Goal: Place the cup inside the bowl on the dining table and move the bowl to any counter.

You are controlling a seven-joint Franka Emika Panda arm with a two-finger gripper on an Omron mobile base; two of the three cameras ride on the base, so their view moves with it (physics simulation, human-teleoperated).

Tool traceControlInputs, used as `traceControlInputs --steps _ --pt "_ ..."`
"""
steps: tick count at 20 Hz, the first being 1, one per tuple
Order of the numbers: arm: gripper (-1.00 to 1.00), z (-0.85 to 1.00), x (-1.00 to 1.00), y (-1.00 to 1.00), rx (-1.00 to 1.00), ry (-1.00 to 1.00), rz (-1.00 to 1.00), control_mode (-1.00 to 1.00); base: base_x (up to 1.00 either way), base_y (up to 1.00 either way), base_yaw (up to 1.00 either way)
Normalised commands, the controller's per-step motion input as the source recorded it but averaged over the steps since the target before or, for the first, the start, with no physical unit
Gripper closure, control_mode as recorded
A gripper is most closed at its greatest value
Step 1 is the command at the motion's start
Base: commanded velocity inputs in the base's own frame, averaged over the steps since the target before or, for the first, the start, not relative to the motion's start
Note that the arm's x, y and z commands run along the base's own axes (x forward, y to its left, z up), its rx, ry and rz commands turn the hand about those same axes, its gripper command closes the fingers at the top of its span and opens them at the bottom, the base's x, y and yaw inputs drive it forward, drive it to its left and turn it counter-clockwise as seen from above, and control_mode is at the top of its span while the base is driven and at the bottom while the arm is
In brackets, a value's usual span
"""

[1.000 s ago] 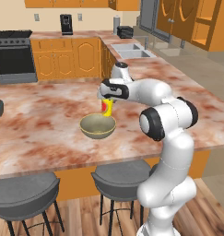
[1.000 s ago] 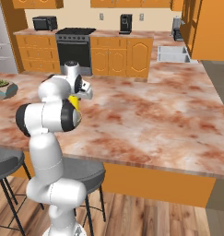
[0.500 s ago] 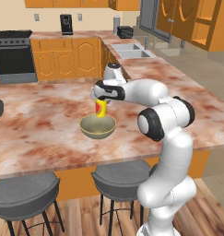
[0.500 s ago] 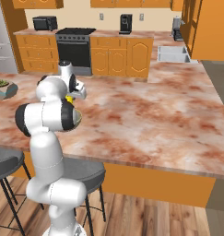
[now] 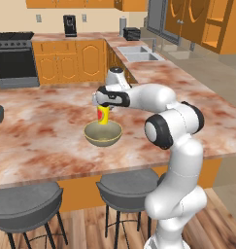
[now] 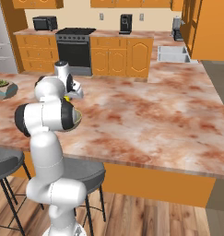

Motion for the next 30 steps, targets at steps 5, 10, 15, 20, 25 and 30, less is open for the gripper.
traceControlInputs --steps 5,10,15,20,25,30 --pt "1.0 -0.15 -0.03 0.01 0.0 0.0 0.0 -1.0 0.0 0.0 0.0" --pt "1.0 -0.19 -0.14 0.0 0.0 0.0 0.0 -1.0 0.0 0.0 0.0" --pt "1.0 -0.08 -0.13 0.0 0.0 0.0 0.0 -1.0 0.0 0.0 0.0" --pt "1.0 -0.01 -0.2 0.02 0.0 0.0 0.0 -1.0 0.0 0.0 0.0" --pt "1.0 -0.06 -0.05 0.08 0.0 0.0 0.0 -1.0 0.0 0.0 0.0" --pt "1.0 -0.18 0.0 0.04 0.0 0.0 0.0 -1.0 0.0 0.0 0.0"
